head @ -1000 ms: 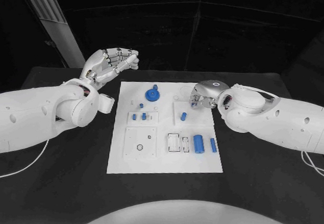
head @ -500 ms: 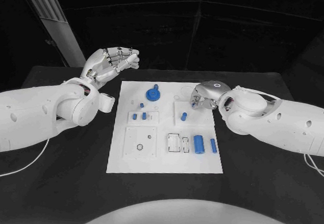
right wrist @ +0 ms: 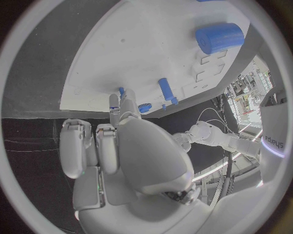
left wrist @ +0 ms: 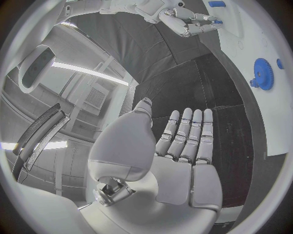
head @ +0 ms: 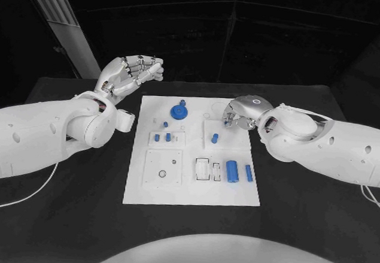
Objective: Assemble the parts on the task board
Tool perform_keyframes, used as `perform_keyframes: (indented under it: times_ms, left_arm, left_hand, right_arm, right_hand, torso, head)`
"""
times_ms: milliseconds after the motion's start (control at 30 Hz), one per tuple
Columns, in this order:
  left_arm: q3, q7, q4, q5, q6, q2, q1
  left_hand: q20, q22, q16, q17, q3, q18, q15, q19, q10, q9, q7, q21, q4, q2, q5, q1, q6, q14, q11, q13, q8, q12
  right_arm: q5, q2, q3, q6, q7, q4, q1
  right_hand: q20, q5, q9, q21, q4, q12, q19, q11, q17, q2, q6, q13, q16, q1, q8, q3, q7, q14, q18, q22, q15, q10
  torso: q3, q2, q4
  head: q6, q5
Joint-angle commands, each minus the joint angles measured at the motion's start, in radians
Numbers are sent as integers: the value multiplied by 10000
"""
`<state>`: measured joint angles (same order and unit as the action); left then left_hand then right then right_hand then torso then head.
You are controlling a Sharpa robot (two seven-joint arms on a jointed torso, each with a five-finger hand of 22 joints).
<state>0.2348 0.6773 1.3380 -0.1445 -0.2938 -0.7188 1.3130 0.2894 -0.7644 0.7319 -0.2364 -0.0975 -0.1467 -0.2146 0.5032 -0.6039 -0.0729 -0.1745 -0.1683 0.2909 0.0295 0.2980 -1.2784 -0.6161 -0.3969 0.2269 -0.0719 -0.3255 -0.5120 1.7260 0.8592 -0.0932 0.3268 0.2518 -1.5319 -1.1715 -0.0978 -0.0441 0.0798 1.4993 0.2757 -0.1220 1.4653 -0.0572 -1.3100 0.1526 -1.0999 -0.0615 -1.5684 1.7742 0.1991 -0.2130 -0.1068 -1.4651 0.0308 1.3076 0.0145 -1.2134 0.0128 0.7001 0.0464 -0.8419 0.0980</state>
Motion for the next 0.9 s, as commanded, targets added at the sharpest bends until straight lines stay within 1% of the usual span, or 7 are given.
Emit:
perform_keyframes:
  times_ms: [33, 233, 400, 467, 633, 800, 900]
  left_arm:
    - [-6, 1566, -10, 34, 127, 12, 13]
    - [-6, 1559, -20, 34, 136, 24, 13]
    - [-6, 1555, -23, 34, 138, 27, 13]
    - [-6, 1551, -27, 34, 141, 27, 13]
    - [-6, 1546, -35, 34, 144, 33, 13]
    - [-6, 1539, -49, 34, 159, 47, 13]
    - [-6, 1536, -73, 34, 166, 63, 13]
  left_hand:
    - [-7, 8, 52, 8, -53, 137, -11, 61, 75, -9, -916, 69, 10, 109, 16, 8, 61, 76, 13, 16, -16, -34]
    - [-7, 16, 68, 31, -68, 138, -12, 64, 88, -7, -917, 73, 11, 119, 39, 1, 74, 84, 15, 18, -34, -54]
    - [-7, 16, 68, 31, -68, 138, -12, 64, 88, -7, -917, 73, 11, 119, 39, 1, 74, 84, 15, 18, -34, -54]
    - [-7, 16, 68, 31, -68, 138, -12, 64, 88, -7, -917, 73, 11, 119, 39, 1, 74, 84, 15, 18, -34, -54]
    - [-7, 25, 88, 60, -86, 139, -14, 69, 105, -5, -919, 78, 11, 132, 64, -6, 90, 94, 16, 21, -58, -78]
    - [-7, 25, 88, 60, -86, 139, -14, 69, 105, -5, -919, 78, 11, 132, 64, -6, 90, 94, 16, 21, -58, -78]
    - [-7, 25, 88, 60, -86, 139, -14, 69, 105, -5, -919, 78, 11, 132, 64, -6, 90, 94, 16, 21, -58, -78]
  right_arm:
    - [80, 41, 12, 818, -353, -111, -22]
    - [81, 125, 18, 1173, -516, -230, -25]
    - [67, 170, 21, 1313, -605, -304, -27]
    - [60, 195, 23, 1386, -659, -348, -28]
    - [50, 253, 27, 1515, -749, -472, -30]
    - [-71, 293, 35, 1699, -927, -709, -34]
    - [-225, 237, 40, 1742, -1048, -838, -39]
  right_hand:
    - [34, -30, 24, 57, 54, 63, 724, -38, -2608, 2, 2, 11, -24, -3, -38, 31, -68, -1057, -127, 2246, -71, -19]
    - [23, -30, 19, 71, 56, 96, 731, -56, -2608, -14, 3, 11, -24, 10, -55, 32, -87, -1057, -131, 2254, -87, -29]
    - [16, -30, 16, 83, 57, 115, 738, -69, -2608, -21, 2, 11, -24, 19, -65, 35, -98, -1057, -135, 2262, -98, -38]
    - [9, -30, 14, 94, 59, 129, 744, -80, -2608, -25, 2, 10, -24, 28, -73, 38, -110, -1057, -138, 2268, -107, -47]
    - [-1, -31, 10, 100, 56, 153, 747, -94, -2608, -27, -1, 10, -24, 50, -86, 48, -123, -1057, -140, 2272, -120, -61]
    - [-11, -30, 6, 121, 54, 180, 758, -107, -2608, -34, -3, 10, -24, 72, -100, 56, -141, -1057, -146, 2285, -134, -72]
    - [-15, -31, 5, 130, 53, 190, 762, -111, -2608, -34, -5, 10, -24, 81, -105, 61, -147, -1057, -148, 2290, -138, -77]
  torso:
    - [6, -7, 0]
    - [7, -2, 11]
    - [7, 0, 17]
    - [4, -4, 4]
    - [7, -7, 6]
    - [5, -6, 5]
    - [6, -9, 3]
  head:
    - [-1, -8]
    - [-14, -30]
    - [-28, -44]
    - [-30, -66]
    - [-27, -91]
    - [-33, -157]
    - [-72, -259]
